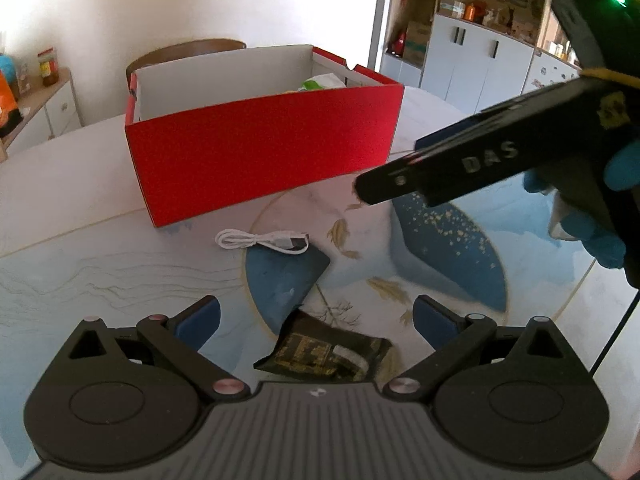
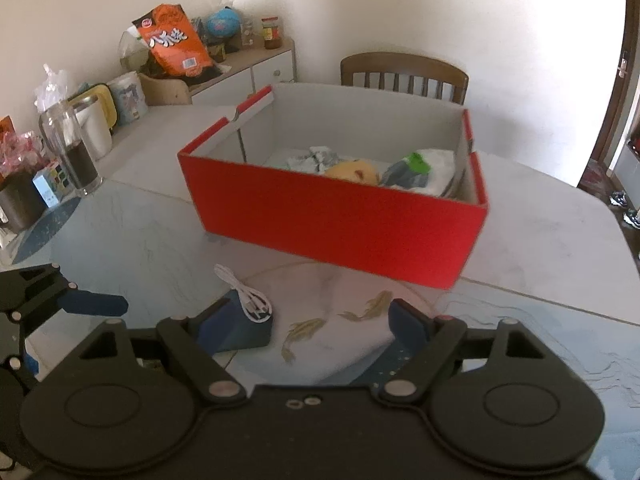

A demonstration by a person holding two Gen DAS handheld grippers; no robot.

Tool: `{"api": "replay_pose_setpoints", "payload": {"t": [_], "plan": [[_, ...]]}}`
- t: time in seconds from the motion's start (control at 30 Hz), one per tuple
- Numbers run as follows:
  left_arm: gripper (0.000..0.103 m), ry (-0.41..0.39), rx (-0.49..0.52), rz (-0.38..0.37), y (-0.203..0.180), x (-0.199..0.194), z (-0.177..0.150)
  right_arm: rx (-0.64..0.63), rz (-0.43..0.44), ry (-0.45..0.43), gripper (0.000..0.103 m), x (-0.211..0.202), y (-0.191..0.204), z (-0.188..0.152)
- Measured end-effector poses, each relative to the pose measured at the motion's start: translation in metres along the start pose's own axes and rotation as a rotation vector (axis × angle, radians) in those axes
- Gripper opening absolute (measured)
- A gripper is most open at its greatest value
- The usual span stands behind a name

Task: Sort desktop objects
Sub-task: 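Reach the left tool to the black packet while the right tool approaches the white cable, then close the left tool on the black packet while the right tool grasps the white USB cable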

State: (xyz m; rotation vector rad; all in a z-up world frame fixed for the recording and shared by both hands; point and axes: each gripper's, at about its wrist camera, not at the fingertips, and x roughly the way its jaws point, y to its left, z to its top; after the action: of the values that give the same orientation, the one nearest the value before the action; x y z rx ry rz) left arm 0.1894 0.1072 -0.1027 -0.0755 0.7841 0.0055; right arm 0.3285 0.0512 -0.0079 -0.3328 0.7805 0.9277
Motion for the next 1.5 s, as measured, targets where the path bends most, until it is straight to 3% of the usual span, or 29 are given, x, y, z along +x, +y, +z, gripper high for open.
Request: {"api": "replay_pose_setpoints", "payload": {"t": [0.6,1.03,1.2,1.33,1.43,1.5], "plan": [[0.103,-0.069,0.065,-0.056,0.004,0.023,-0.037,-0.067,0.028,0.019,0.08,0.074,0.043,0.0],[0.101,-0.094,0.064,-0.035,0.007,0.026,-0.043,-0.098,0.015,0.016,0.051,0.095,0.054,0.0],[0.091,-0.094,0.077,-0.023,0.004,0.028,-0.043,-0.131,0.015,0.003,0.034,0.093,0.06,-0.003],[0.081,-0.099,0.082,-0.002,0.004,0.028,-0.043,-0.113,-0.007,-0.003,0.013,0.092,0.058,-0.002],[0.071,-0.106,0.087,0.015,0.004,0.028,-0.043,-0.076,-0.046,-0.008,0.01,0.092,0.049,-0.003],[0.07,-0.103,0.086,0.023,0.004,0.027,-0.042,-0.044,-0.061,-0.008,0.01,0.09,0.041,-0.003]]}}
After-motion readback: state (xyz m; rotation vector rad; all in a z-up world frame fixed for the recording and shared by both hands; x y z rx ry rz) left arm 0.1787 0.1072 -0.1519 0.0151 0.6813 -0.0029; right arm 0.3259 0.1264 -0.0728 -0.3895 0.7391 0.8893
